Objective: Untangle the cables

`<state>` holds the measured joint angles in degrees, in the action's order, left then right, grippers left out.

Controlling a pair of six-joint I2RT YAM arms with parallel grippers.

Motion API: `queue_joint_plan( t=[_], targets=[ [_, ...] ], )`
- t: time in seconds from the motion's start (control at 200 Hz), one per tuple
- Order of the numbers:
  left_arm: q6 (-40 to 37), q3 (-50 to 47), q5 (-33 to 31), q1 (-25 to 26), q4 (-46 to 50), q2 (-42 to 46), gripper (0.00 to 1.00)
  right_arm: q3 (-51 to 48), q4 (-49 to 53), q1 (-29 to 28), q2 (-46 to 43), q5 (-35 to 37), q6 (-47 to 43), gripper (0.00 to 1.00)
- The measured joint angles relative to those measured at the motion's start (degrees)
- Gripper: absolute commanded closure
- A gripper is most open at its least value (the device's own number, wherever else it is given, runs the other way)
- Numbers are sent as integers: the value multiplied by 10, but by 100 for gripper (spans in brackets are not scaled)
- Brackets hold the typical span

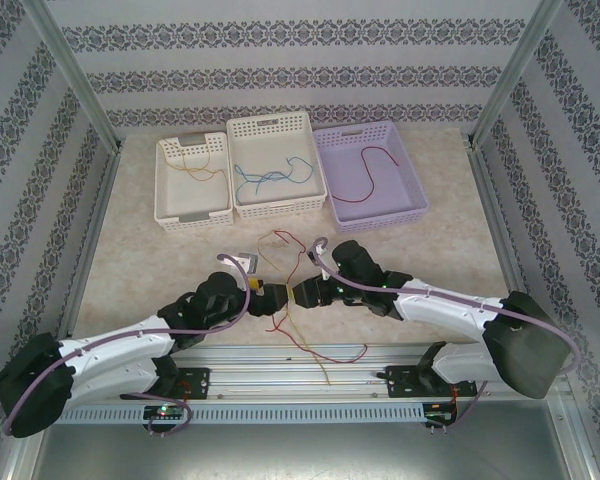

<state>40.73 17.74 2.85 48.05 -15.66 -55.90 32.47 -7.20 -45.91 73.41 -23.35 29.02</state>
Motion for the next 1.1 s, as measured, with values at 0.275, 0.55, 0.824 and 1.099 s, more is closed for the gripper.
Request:
queue_joint_plan(
  t=[0.275,0.55,0.824,1.099],
  targets=[
    [11,52,-68,0,62,-41,7,-13,-25,-5,-10,2,0,45],
    [33,82,-76,-6,31,-151,29,-44,-59,-5,-17,2,6,45],
    [54,88,-67,-47,-23,-196,62,-50,-75,-5,-41,2,9,44],
    [54,89,-40,-50,-41,-187,94,-31,-99,9,42,8,50,42]
  ],
)
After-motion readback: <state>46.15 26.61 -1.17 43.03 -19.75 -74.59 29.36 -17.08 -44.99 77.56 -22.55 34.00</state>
